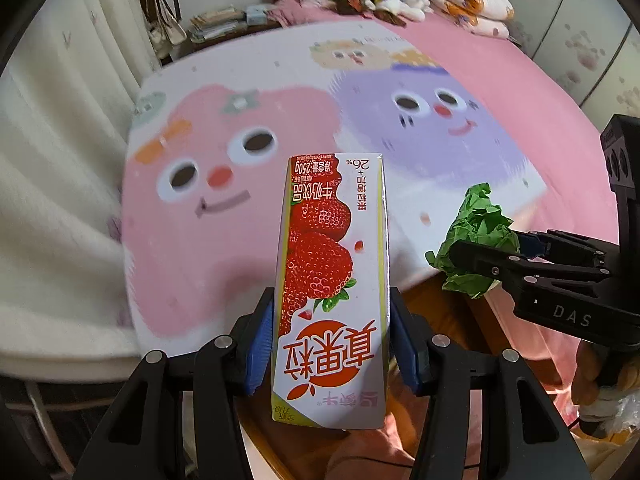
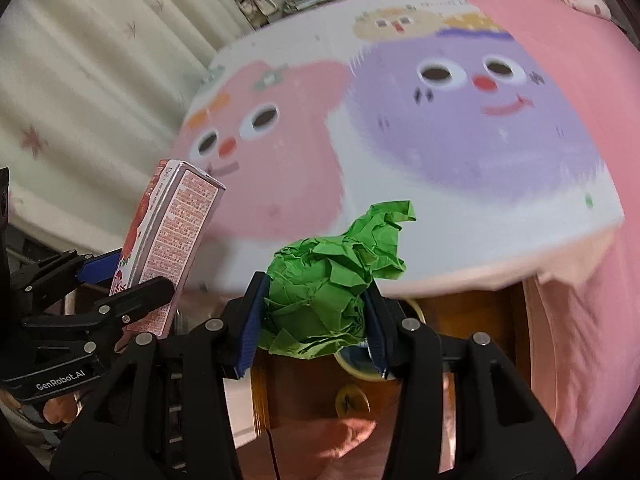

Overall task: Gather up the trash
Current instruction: 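Carry both items over the bin and open both tools to drop them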

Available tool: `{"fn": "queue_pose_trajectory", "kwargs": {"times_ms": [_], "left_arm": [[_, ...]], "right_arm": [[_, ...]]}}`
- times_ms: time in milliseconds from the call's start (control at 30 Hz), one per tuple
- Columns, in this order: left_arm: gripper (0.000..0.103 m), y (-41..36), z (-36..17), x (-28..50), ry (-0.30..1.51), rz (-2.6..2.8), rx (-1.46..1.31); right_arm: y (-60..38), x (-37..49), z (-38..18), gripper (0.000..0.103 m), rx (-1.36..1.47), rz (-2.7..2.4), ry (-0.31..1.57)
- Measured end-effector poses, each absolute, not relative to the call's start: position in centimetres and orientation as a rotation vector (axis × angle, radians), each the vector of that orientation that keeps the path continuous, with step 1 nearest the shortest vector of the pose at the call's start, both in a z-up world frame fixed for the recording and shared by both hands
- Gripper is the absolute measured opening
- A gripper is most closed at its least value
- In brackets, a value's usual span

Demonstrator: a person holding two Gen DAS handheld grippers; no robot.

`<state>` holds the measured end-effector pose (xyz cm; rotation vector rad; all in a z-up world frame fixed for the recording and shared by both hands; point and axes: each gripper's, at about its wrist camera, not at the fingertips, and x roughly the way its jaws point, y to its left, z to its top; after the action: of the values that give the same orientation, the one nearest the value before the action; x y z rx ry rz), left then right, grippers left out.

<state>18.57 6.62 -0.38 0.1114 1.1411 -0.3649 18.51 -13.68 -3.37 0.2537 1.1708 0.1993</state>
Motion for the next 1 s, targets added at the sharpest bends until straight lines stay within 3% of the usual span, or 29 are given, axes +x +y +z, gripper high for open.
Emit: {"fn": "queue_pose_trajectory", "kwargs": {"times_ms": [300,867,967,1000], "left_arm": [[0.052,4.7,-8.0,11.8,1.272,-0.394,0.034],[0.053,1.4,-32.2,8.8,1.396,-0.296,0.010],[0.057,1.6,-34.6,9.4,1.407,-0.286,-0.002],[0.066,1.8,-35.0,9.7,1.403,-0.275,0.001]], "right_arm": [[-14.8,12.8,-10.5,0.042,0.198,0.191,1.311],[-16.5,12.0,-36.4,0.044,0.131,0.192,1.520],[-16.0,12.9,-38.4,0.053,0.140,0.191,1.524],[-16.0,13.2,-39.0,0.058,0.138,0.184,1.528]]}}
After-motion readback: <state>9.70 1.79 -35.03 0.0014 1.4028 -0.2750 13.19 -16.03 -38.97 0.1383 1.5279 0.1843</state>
